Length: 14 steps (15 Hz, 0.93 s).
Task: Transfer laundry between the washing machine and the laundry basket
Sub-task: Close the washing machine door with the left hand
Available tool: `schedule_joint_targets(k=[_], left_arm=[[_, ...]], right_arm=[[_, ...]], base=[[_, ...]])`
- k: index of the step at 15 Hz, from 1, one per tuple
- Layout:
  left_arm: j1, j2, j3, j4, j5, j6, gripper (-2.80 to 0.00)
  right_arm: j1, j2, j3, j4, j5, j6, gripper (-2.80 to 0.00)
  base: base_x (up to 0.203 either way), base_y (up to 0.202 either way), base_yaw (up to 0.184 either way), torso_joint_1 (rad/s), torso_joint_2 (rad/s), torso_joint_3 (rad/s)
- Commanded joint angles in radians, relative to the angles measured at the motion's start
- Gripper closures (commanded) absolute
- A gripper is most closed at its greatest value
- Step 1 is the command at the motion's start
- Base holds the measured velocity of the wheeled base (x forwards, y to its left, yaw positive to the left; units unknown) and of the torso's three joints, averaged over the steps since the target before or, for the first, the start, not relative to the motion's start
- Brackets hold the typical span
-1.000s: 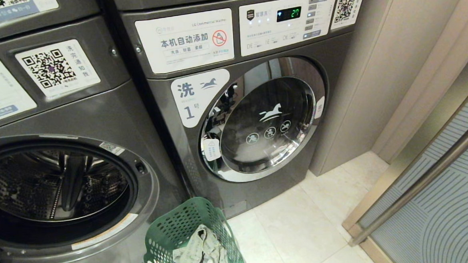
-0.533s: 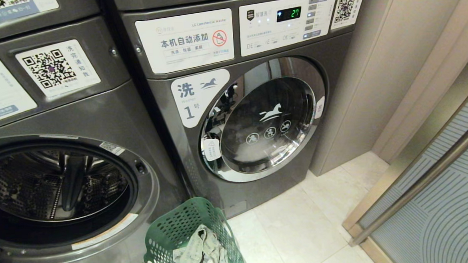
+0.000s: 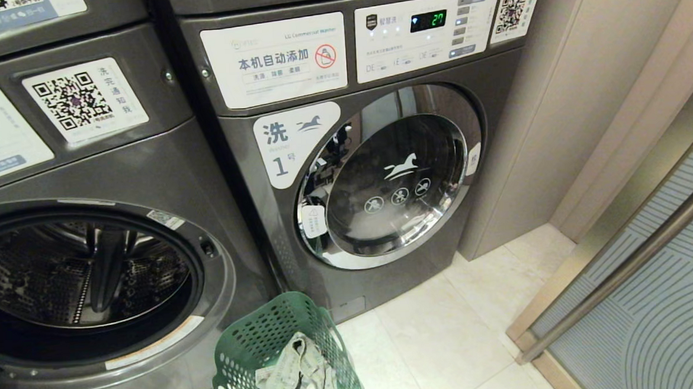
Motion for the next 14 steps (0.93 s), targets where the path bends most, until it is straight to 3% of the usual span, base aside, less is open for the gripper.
schedule_joint_targets(k=[1,6,9,14], left_arm=[[0.0,-0.004,-0.024,-0.004,0.023,-0.003,0.0],[0.004,-0.004,-0.038,0.0,0.029,0.003,0.0],[0.004,-0.003,-0.033,0.015,0.074,0.01,0.0],[0.006,-0.009,-0.029,0.152,0.122,0.006,0.0]], right_arm=[[0.0,0.0,0.0,0.0,0.0,0.0,0.0],[0.0,0.0,0.0,0.0,0.0,0.0,0.0],[0.0,0.0,0.0,0.0,0.0,0.0,0.0],[0.0,0.0,0.0,0.0,0.0,0.0,0.0]], base=[[0.0,0.0,0.0,0.0,0.0,0.0],[0.0,0.0,0.0,0.0,0.0,0.0],[0.0,0.0,0.0,0.0,0.0,0.0],[0.0,0.0,0.0,0.0,0.0,0.0]])
